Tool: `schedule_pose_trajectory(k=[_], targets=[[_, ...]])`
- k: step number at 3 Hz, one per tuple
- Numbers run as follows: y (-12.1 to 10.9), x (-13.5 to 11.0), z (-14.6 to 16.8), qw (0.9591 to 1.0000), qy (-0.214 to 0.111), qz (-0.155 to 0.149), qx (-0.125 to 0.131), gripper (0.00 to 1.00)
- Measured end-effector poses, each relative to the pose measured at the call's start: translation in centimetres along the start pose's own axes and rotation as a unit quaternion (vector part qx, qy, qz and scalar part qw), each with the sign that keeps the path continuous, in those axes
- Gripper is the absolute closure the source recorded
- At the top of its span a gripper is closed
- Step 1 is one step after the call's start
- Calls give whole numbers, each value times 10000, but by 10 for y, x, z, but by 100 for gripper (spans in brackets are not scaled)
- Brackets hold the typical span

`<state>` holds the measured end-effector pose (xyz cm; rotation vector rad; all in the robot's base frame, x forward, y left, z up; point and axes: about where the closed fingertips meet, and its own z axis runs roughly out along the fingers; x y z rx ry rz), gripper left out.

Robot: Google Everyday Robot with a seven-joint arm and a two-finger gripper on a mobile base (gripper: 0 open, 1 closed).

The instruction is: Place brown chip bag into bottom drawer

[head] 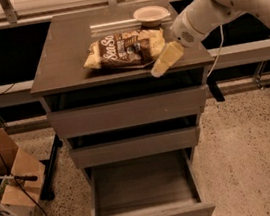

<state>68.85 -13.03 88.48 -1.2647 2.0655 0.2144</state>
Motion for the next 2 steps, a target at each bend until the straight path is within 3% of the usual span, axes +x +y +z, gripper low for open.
schedule_pose_trajectory(k=[1, 2], targets=[[-53, -10, 45, 9995, -224, 199, 95, 0], [-75, -15, 73, 9987, -385, 332, 43, 3]])
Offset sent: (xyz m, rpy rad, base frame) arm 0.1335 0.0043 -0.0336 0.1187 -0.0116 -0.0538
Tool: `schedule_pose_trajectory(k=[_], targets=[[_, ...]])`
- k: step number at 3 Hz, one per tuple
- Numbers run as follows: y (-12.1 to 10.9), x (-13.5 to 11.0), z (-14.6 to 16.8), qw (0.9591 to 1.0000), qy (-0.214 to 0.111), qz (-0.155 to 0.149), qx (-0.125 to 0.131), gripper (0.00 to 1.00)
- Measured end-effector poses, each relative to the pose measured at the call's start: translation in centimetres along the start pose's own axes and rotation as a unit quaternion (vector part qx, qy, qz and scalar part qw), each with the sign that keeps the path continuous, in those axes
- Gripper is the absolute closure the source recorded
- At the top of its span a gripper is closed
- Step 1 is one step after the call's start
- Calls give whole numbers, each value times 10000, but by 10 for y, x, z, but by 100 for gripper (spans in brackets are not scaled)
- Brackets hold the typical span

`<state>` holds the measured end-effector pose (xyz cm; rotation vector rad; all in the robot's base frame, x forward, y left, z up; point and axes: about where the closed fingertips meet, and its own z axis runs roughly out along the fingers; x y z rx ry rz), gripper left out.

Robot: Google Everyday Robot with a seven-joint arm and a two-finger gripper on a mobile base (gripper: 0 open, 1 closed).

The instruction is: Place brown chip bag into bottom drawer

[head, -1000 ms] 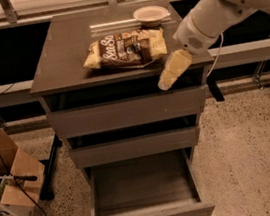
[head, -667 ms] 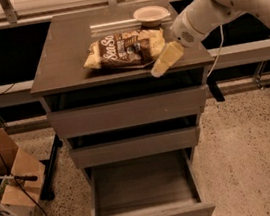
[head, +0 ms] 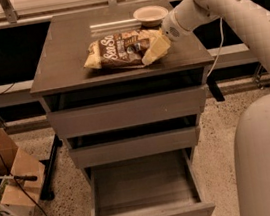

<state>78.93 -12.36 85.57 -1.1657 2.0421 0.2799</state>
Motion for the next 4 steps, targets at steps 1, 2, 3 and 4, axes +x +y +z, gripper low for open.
schedule_pose_trajectory(k=[1, 2, 3, 4], targets=[[-5, -3, 9, 9999, -124, 34, -21, 26], [-1, 3, -5, 9998, -167, 43, 36, 49], [23, 14, -23, 9998, -99, -48, -140, 72], [52, 25, -53, 9996, -137, -83, -216, 96]])
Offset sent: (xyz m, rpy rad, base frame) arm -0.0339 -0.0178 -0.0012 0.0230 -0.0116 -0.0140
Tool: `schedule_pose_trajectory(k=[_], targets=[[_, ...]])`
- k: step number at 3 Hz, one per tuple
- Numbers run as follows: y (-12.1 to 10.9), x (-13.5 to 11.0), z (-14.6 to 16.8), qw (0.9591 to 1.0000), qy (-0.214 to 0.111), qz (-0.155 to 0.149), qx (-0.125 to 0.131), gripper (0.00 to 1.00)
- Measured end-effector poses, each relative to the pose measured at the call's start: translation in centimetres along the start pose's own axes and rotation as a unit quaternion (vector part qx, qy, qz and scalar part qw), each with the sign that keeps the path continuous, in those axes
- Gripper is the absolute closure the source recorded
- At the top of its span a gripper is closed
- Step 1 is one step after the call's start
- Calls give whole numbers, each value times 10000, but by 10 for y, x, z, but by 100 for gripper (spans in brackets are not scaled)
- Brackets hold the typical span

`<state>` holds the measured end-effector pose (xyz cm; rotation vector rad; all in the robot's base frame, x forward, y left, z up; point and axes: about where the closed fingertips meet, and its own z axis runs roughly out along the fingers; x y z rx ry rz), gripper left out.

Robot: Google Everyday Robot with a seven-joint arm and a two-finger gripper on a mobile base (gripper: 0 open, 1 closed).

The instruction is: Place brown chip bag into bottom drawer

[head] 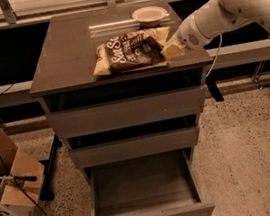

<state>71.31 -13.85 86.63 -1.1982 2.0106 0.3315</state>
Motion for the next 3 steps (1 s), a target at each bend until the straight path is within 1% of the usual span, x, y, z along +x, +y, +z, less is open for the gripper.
schedule_pose_trajectory(k=[1, 2, 3], targets=[[40, 18, -34, 9999, 135, 70, -68, 100], [95, 45, -73, 9983, 424, 320, -258, 100], [159, 87, -105, 9915, 937, 713, -559, 100]])
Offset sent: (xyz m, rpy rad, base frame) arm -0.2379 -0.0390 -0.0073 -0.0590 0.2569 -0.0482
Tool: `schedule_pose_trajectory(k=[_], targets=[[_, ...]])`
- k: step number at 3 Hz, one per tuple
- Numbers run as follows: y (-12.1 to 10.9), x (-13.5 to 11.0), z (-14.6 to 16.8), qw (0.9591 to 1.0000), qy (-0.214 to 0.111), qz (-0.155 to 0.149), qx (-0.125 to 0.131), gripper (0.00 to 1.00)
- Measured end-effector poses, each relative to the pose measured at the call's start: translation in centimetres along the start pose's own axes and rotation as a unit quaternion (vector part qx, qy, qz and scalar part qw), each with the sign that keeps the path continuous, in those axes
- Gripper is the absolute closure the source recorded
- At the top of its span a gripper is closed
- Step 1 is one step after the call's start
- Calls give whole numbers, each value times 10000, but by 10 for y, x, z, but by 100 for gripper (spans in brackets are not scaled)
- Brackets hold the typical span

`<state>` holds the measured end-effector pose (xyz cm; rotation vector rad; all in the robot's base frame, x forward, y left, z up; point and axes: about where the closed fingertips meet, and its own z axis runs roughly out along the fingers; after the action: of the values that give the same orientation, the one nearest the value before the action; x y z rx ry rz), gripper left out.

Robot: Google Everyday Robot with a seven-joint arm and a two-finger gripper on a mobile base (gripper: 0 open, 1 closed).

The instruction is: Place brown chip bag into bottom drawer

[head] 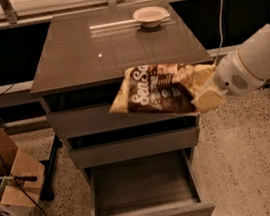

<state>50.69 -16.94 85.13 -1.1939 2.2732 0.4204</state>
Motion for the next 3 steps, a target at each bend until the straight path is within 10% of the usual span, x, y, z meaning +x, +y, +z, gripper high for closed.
schedule_pose_trajectory(k=[1, 3], targets=[[38, 45, 8, 9977, 539, 275, -301, 100], [41, 48, 92, 9930, 757, 171, -888, 100]])
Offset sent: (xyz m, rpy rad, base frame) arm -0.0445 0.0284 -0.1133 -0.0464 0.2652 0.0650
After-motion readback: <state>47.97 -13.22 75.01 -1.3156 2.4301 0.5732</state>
